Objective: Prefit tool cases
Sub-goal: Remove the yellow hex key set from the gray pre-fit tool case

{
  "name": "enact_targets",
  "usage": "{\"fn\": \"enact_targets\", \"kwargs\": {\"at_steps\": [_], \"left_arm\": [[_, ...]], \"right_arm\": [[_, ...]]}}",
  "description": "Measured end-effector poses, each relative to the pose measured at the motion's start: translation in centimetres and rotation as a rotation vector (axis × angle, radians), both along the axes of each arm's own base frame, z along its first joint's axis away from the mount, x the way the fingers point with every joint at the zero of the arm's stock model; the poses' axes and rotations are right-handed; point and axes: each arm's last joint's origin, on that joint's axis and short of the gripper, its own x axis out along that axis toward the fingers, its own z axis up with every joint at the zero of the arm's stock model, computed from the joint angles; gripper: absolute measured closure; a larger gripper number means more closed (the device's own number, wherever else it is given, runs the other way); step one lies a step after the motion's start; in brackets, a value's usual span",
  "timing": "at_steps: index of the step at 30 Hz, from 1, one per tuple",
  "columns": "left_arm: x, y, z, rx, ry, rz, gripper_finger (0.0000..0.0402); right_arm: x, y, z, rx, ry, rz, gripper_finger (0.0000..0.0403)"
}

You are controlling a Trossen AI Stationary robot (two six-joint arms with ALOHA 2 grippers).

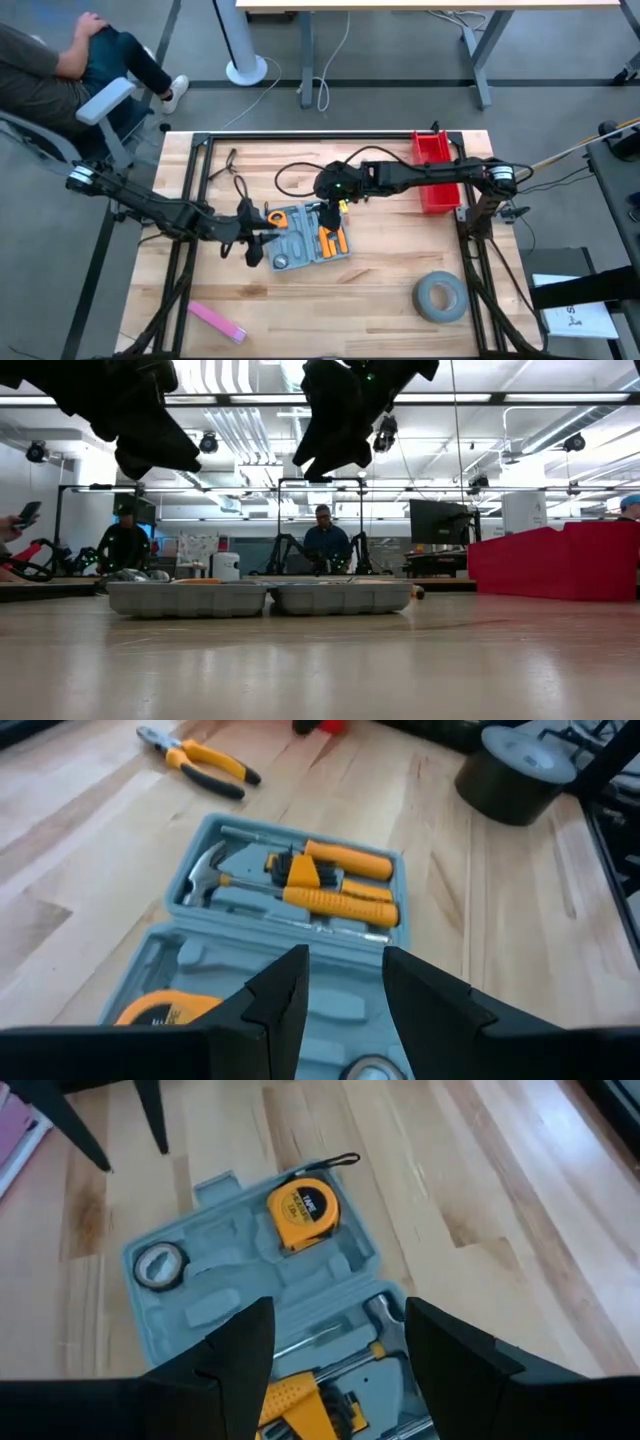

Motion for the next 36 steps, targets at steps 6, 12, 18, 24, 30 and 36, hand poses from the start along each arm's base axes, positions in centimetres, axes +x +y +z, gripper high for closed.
{"fn": "enact_targets", "kwargs": {"at_steps": [6,12,18,24,30,36], "left_arm": [[-0.2,0.1,0.4,0.009,-0.018,0.001,0.0264],[-0.3,0.1,0.2,0.007,0.0,-0.007,0.0264],[-0.2,0.1,0.3,-0.013,-0.014,0.003,0.0264],[-0.1,0.0,0.4,-0.022,-0.029,0.005,0.0264],[-0.1,0.0,0.4,-0.025,-0.031,0.007,0.0264],[-0.2,0.2,0.1,-0.045,-0.043,0.076,0.0264]], "right_arm": [[0.1,2.1,0.0,-0.007,0.001,0.09,0.0203],[0.1,4.0,-0.4,0.004,0.029,0.131,0.0203],[0.4,3.9,-2.3,0.027,0.117,0.102,0.0203],[0.5,4.0,-4.7,-0.019,0.25,0.168,0.0203],[0.6,3.7,-5.4,-0.141,0.278,0.331,0.0203],[0.8,3.5,-5.8,-0.201,0.283,0.413,0.0203]]}}
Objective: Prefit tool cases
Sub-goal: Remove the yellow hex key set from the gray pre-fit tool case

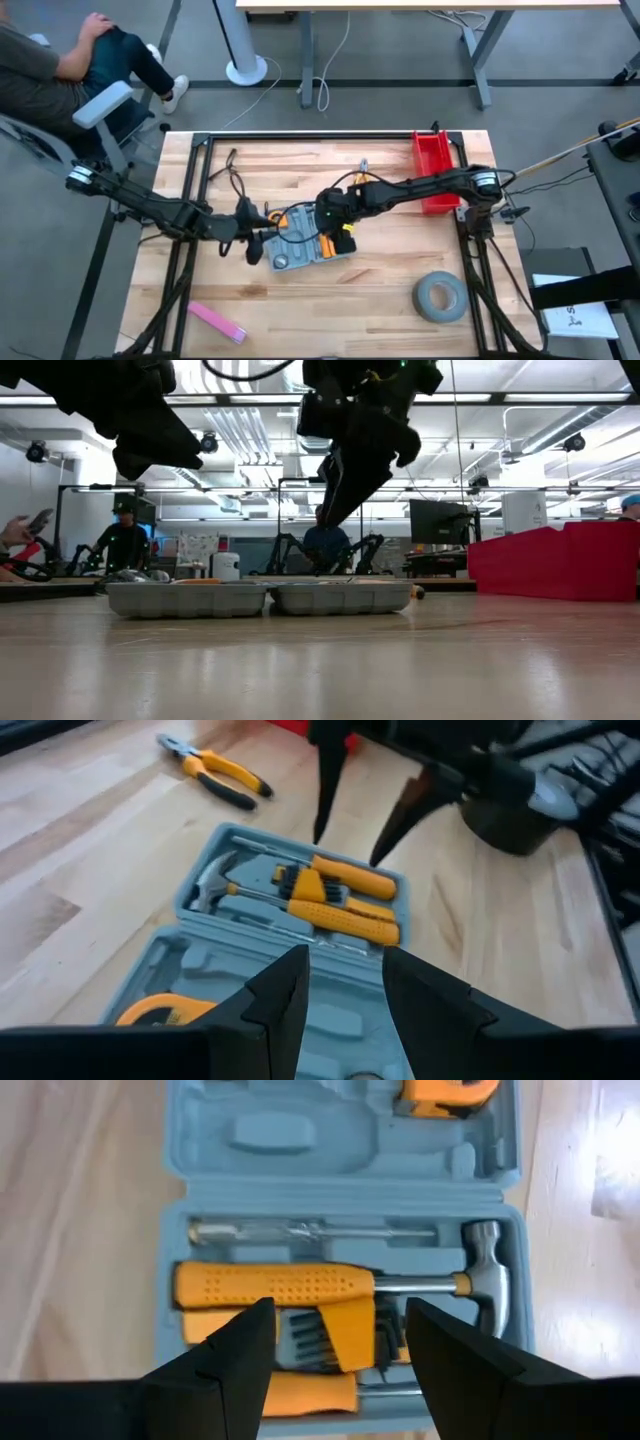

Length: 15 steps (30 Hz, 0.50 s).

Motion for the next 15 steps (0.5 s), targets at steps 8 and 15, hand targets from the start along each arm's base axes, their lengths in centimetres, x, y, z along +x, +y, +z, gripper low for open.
{"fn": "enact_targets", "kwargs": {"at_steps": [8,15], "left_arm": [[0.0,0.2,0.0,-0.008,-0.016,0.07,0.0264],[0.0,0.2,0.0,-0.013,-0.02,0.08,0.0264]], "right_arm": [[0.7,-0.3,-2.9,0.012,0.08,0.063,0.0197],[1.0,-1.5,-4.5,0.001,0.122,0.058,0.0157]]}}
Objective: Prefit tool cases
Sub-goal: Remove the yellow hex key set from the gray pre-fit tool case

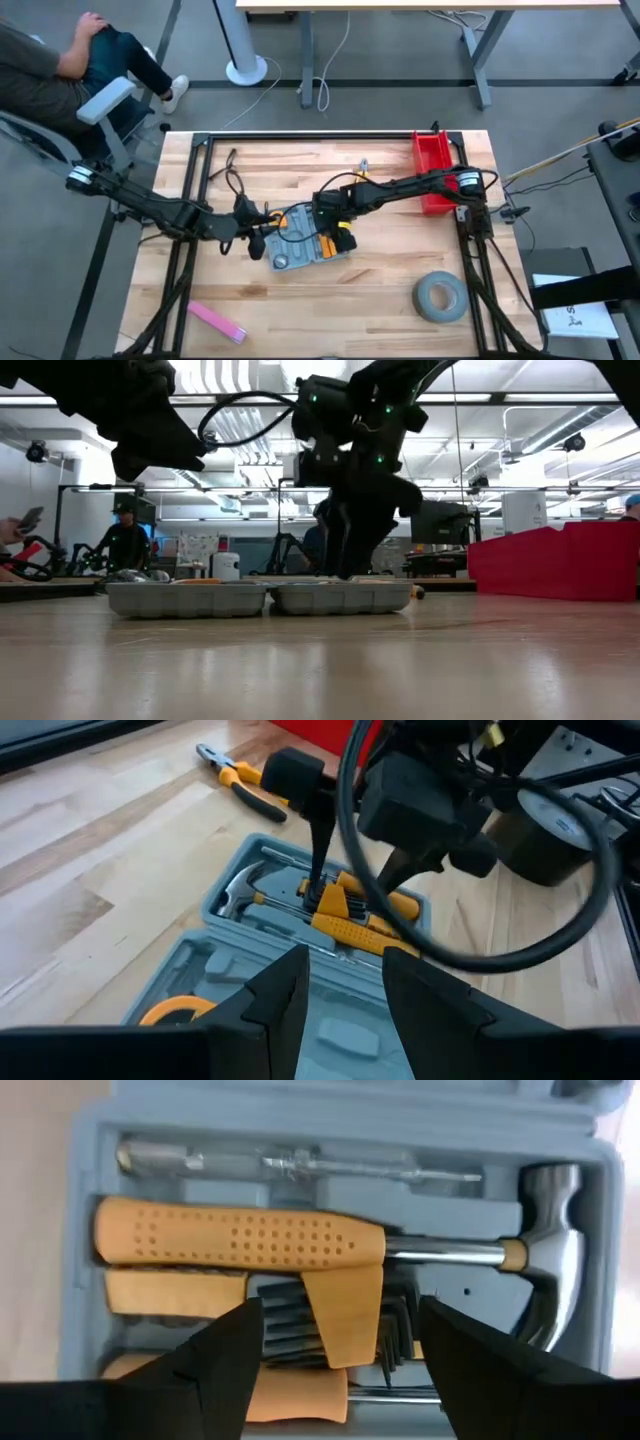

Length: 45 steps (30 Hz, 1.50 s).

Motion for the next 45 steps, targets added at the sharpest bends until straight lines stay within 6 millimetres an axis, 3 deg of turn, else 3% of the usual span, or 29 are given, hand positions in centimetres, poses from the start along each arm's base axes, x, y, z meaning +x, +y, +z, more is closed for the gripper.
{"fn": "enact_targets", "kwargs": {"at_steps": [8,20,28,36,45], "left_arm": [[0.0,0.0,0.0,-0.005,0.0,0.002,0.0264],[0.0,0.0,0.0,-0.01,0.002,-0.006,0.0264],[0.0,0.0,-0.1,-0.012,0.006,-0.011,0.0264],[0.0,0.0,-0.1,-0.012,0.006,-0.011,0.0264],[0.0,-0.1,-0.1,-0.023,0.015,-0.028,0.0264]], "right_arm": [[0.1,-0.5,-0.2,-0.014,-0.002,0.029,0.0122],[0.1,-1.0,-0.2,0.028,-0.014,0.037,0.0139],[0.6,-1.0,-1.9,0.048,0.018,0.032,0.0136],[0.8,-1.9,-2.0,0.057,0.003,-0.008,0.0148],[0.0,-1.6,-0.2,0.053,-0.003,-0.029,0.0161]]}}
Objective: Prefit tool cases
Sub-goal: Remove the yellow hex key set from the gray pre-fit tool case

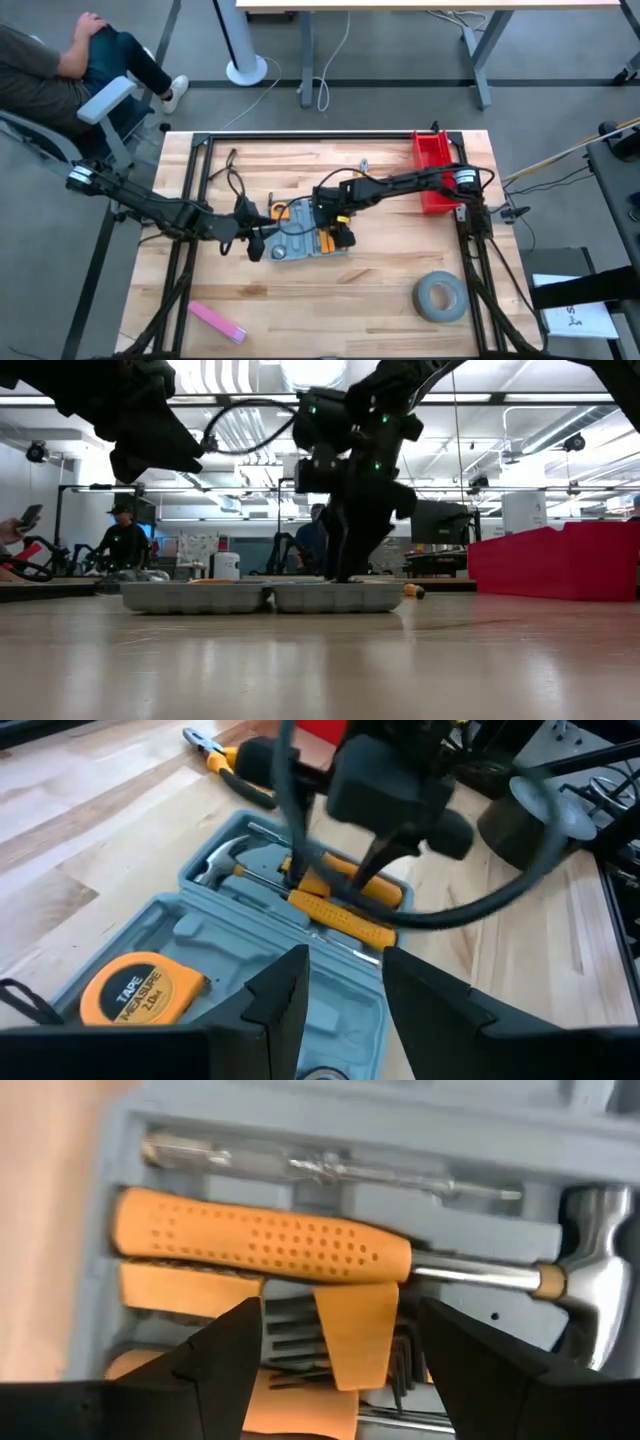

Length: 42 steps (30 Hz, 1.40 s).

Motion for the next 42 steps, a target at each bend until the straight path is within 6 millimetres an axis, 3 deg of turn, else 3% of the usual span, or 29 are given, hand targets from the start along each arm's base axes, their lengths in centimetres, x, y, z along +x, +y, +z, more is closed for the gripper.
{"fn": "enact_targets", "kwargs": {"at_steps": [9,23,33,42], "left_arm": [[0.0,0.0,0.0,0.004,0.006,-0.001,0.0264],[0.0,0.0,-0.1,0.011,0.009,-0.009,0.0264],[0.0,0.0,-0.1,0.008,0.012,-0.017,0.0264],[0.0,0.0,-0.1,0.006,0.013,-0.021,0.0264]], "right_arm": [[0.3,-0.1,1.9,0.012,-0.026,-0.02,0.0149],[0.3,-0.1,0.3,0.019,0.049,-0.113,0.0157],[0.2,2.1,0.3,-0.109,0.068,-0.026,0.0146],[-0.1,2.7,0.1,0.005,0.104,-0.012,0.0158]]}}
